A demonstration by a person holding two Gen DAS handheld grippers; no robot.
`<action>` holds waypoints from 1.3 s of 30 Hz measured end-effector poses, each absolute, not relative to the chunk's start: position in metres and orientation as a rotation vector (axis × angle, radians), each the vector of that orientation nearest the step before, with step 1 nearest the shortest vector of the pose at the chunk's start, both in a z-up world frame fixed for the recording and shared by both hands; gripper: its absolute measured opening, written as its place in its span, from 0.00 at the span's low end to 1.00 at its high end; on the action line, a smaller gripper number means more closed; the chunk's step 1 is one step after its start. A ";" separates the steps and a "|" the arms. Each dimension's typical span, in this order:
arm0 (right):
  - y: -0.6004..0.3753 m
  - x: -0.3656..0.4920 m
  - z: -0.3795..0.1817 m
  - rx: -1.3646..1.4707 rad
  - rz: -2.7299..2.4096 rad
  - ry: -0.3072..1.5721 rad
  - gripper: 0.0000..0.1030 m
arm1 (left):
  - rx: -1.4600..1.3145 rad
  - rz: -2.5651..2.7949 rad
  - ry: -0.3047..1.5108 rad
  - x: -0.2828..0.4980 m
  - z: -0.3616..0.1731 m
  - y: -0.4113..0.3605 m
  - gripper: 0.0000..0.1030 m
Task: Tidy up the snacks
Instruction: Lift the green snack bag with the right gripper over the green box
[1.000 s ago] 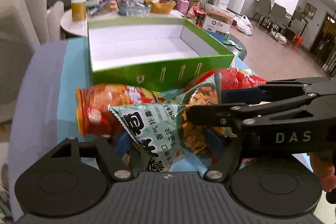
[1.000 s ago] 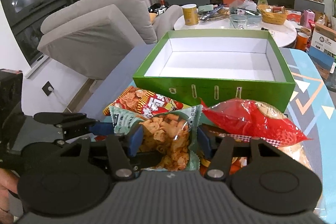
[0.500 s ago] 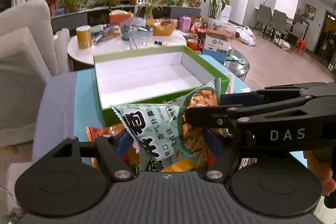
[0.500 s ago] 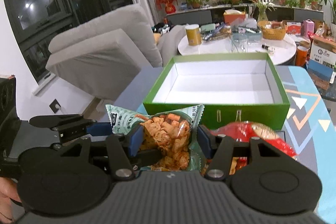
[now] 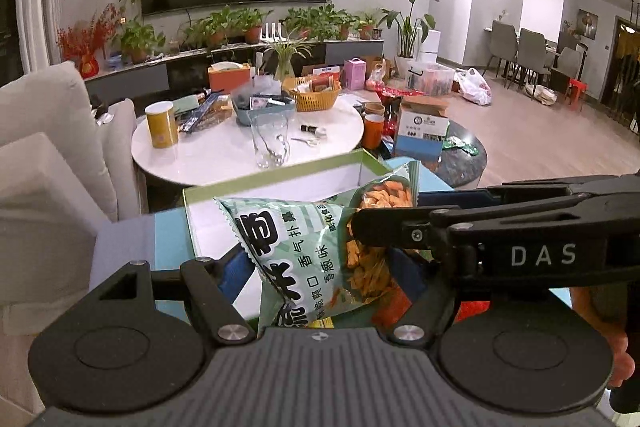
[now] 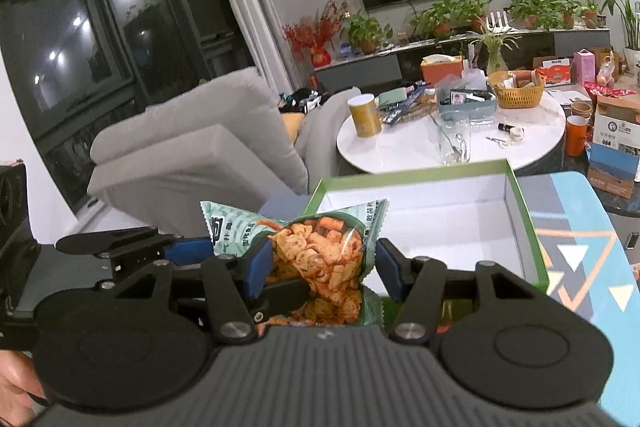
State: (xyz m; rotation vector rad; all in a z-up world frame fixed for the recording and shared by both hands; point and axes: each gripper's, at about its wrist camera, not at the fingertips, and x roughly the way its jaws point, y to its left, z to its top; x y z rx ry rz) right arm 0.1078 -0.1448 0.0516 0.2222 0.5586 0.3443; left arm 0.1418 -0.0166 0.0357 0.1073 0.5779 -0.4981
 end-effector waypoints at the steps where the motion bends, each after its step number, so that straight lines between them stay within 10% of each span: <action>1: -0.147 0.111 0.052 0.226 0.345 0.556 0.67 | 0.106 -0.499 0.576 0.147 0.036 -0.018 0.68; 39: -0.148 0.153 0.010 0.264 0.307 0.723 0.67 | 0.122 -0.412 0.764 0.208 -0.024 -0.011 0.69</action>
